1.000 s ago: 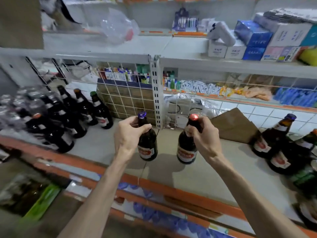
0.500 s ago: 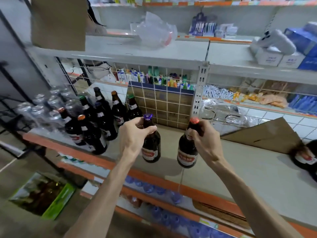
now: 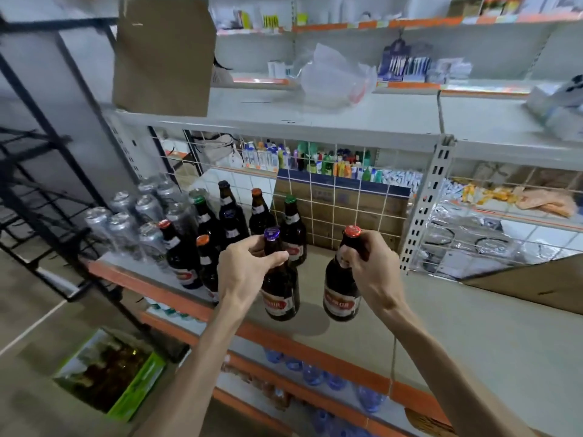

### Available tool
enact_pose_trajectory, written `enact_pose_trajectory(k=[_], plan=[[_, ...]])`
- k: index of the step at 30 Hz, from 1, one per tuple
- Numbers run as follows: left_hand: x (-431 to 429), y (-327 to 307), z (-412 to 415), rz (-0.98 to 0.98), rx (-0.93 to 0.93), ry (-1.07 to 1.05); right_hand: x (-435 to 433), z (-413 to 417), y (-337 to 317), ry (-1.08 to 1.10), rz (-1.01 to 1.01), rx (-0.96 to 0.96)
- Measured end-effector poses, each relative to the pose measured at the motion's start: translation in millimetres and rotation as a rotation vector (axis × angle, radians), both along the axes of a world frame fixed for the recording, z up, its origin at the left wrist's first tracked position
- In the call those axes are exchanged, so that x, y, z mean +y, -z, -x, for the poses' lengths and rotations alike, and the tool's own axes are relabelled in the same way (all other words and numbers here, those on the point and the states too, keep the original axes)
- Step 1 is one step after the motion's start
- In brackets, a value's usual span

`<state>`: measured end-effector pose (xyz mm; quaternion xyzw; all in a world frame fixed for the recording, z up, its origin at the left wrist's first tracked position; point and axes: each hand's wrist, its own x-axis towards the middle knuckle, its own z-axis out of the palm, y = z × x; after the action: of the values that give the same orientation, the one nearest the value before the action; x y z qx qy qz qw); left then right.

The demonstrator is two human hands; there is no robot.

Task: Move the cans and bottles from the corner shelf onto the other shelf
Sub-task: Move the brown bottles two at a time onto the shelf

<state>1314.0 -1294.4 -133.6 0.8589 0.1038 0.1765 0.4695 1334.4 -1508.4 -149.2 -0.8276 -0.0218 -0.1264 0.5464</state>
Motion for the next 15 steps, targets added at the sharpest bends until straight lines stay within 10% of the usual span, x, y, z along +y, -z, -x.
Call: enact_pose_trajectory(k=[15], plan=[[79,31,-33,0.017,-0.001,0.148,98,-46,11,0.084,0.027,0.012]])
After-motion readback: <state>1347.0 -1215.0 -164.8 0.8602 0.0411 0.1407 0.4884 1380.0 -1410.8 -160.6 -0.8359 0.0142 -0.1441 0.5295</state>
